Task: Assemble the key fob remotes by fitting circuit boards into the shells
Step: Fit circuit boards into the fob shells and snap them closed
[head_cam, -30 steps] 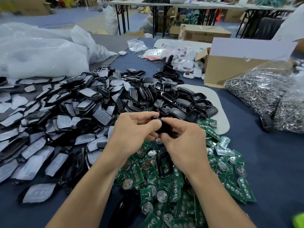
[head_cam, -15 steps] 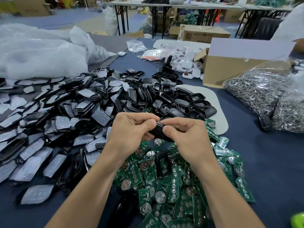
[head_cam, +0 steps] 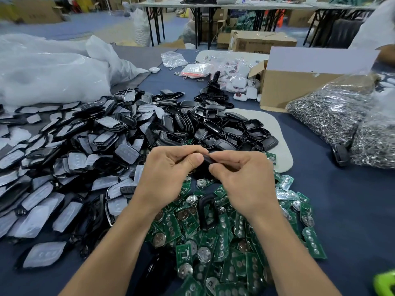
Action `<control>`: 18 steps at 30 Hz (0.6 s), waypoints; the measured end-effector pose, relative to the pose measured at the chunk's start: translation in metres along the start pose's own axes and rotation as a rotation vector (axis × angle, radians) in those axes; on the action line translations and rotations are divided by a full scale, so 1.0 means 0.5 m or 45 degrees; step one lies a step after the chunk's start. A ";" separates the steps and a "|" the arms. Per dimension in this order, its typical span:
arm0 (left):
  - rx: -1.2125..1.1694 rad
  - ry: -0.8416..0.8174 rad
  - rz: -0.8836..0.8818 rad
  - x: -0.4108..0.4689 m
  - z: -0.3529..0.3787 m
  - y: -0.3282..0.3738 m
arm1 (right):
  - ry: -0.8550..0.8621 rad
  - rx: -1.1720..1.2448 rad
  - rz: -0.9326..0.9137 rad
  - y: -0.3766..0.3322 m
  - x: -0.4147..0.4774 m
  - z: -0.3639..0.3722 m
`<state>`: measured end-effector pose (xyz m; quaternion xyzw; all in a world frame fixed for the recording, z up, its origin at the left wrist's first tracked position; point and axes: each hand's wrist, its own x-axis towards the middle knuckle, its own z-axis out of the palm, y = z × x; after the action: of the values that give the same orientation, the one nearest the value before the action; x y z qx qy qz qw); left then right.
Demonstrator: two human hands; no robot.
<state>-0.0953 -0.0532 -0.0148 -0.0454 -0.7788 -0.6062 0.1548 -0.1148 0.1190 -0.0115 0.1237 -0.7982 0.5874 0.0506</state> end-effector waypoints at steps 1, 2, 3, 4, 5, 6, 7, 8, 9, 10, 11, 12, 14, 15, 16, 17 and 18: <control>-0.055 -0.010 -0.027 0.001 0.001 0.000 | 0.029 -0.003 -0.011 -0.002 -0.003 0.002; -0.102 -0.015 -0.050 0.002 0.001 0.000 | 0.050 -0.017 -0.026 -0.004 -0.006 0.003; -0.140 -0.013 -0.060 0.002 0.001 0.001 | 0.066 -0.037 -0.045 -0.007 -0.009 0.004; -0.174 -0.006 -0.060 0.002 0.001 0.002 | 0.077 -0.062 -0.070 -0.008 -0.011 0.005; -0.207 0.001 -0.055 0.002 0.002 0.002 | 0.081 -0.090 -0.100 -0.008 -0.012 0.004; -0.230 0.003 -0.045 0.002 0.001 0.002 | 0.084 -0.134 -0.135 -0.008 -0.012 0.004; -0.240 -0.001 -0.035 0.001 0.002 0.002 | 0.084 -0.186 -0.171 -0.007 -0.011 0.003; -0.235 -0.003 -0.028 0.001 0.004 0.000 | 0.082 -0.244 -0.198 -0.006 -0.010 0.001; -0.217 0.000 -0.025 0.000 0.006 -0.002 | 0.076 -0.301 -0.211 -0.005 -0.008 0.000; -0.193 0.005 -0.023 -0.001 0.008 -0.004 | 0.069 -0.354 -0.215 -0.005 -0.008 0.000; -0.169 0.008 -0.020 -0.002 0.011 -0.006 | 0.058 -0.387 -0.215 -0.005 -0.008 0.000; -0.153 0.006 -0.015 -0.003 0.013 -0.006 | 0.049 -0.394 -0.210 -0.005 -0.008 -0.001; -0.166 0.026 -0.019 -0.006 0.018 -0.002 | 0.047 -0.295 -0.170 -0.006 -0.008 0.000; -0.195 0.051 -0.042 -0.007 0.019 0.002 | 0.048 -0.151 -0.117 -0.006 -0.008 0.000; -0.238 0.070 -0.083 -0.007 0.020 0.007 | 0.039 0.047 -0.038 -0.008 -0.008 0.001; -0.284 0.067 -0.131 -0.007 0.022 0.011 | 0.014 0.262 0.055 -0.009 -0.008 0.002; -0.319 0.041 -0.166 -0.007 0.025 0.014 | -0.019 0.450 0.149 -0.011 -0.008 0.004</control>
<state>-0.0926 -0.0392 -0.0120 -0.0039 -0.6956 -0.7082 0.1206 -0.1095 0.1163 -0.0079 0.0886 -0.6887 0.7195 -0.0122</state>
